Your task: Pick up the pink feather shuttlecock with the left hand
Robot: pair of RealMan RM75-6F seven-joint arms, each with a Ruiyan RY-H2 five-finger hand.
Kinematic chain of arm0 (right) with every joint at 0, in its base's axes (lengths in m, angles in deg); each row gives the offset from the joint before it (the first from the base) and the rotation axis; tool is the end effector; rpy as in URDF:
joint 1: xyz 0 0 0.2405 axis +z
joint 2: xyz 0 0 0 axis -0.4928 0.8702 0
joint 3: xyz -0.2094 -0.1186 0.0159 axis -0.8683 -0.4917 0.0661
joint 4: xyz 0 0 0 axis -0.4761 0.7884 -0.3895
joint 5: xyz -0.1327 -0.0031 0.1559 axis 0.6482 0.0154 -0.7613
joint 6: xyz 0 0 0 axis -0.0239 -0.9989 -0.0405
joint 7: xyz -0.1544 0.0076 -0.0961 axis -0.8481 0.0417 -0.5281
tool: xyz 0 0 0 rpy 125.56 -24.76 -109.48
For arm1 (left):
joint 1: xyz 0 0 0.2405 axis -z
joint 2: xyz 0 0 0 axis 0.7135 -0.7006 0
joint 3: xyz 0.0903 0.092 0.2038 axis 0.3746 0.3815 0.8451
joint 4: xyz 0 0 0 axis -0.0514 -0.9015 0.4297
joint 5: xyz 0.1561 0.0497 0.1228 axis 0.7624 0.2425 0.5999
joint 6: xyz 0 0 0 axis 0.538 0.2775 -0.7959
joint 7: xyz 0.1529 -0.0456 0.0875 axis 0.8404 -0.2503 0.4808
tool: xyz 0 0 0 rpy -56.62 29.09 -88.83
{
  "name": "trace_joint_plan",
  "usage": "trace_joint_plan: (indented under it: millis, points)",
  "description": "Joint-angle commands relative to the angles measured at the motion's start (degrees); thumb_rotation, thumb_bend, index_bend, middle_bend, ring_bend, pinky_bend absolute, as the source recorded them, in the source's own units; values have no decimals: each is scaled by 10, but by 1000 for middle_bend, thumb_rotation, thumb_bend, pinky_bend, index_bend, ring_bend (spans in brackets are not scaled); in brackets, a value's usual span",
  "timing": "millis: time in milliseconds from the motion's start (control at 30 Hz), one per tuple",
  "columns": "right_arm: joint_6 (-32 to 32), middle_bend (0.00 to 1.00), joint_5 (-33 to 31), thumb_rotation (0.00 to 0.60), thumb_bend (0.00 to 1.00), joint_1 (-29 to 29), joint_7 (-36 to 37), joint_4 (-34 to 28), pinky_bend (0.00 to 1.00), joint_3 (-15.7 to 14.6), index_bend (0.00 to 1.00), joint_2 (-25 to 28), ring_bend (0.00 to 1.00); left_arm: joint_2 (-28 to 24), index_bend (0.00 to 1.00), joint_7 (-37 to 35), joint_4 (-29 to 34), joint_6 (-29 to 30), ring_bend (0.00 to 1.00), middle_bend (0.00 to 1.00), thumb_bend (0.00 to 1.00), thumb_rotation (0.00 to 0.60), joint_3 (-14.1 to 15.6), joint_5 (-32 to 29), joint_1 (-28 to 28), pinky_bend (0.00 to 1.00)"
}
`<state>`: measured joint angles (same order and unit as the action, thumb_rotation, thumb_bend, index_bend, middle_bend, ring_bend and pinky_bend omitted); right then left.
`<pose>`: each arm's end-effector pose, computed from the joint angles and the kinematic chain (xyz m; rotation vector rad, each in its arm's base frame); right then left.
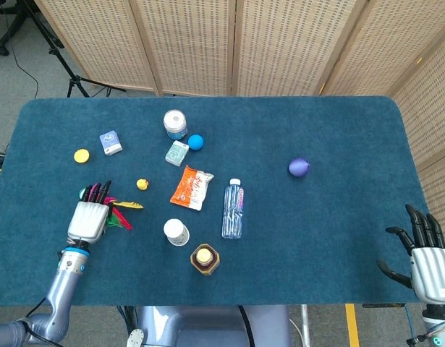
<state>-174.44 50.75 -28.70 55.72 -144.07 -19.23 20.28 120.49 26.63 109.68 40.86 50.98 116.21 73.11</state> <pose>-0.2808 -0.1982 0.1669 1.3347 -0.7953 0.9932 -0.2415 0.3134 0.0067 -1.6799 -0.7261 -0.5743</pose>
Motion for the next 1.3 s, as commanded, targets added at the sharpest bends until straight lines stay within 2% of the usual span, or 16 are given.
trace_joint_plan:
  millis: [33,333,700,1033,1300]
  points:
    - [0,0,0,600,208,0,0,0,0,0,315,0,0,2,685,-11,-3,5,79,0,515,600,-1,13,-4,110]
    - [-2,0,3,600,208,-1,-1,-1,0,-1,315,0,0,0,727,-21,-4,11,81,0,536,600,-10,24,-9,112]
    - [3,0,4,600,208,1,-4,0,0,-2,315,-2,0,-33,727,-62,51,51,81,0,540,600,-57,42,-14,112]
    - [9,0,3,600,208,3,-8,2,0,-4,315,-5,0,-44,727,-117,65,74,81,0,542,600,-95,32,-23,112]
    - [11,0,1,600,208,3,-10,3,0,-4,315,-7,0,-36,727,-163,27,68,81,0,542,600,-86,30,-39,112]
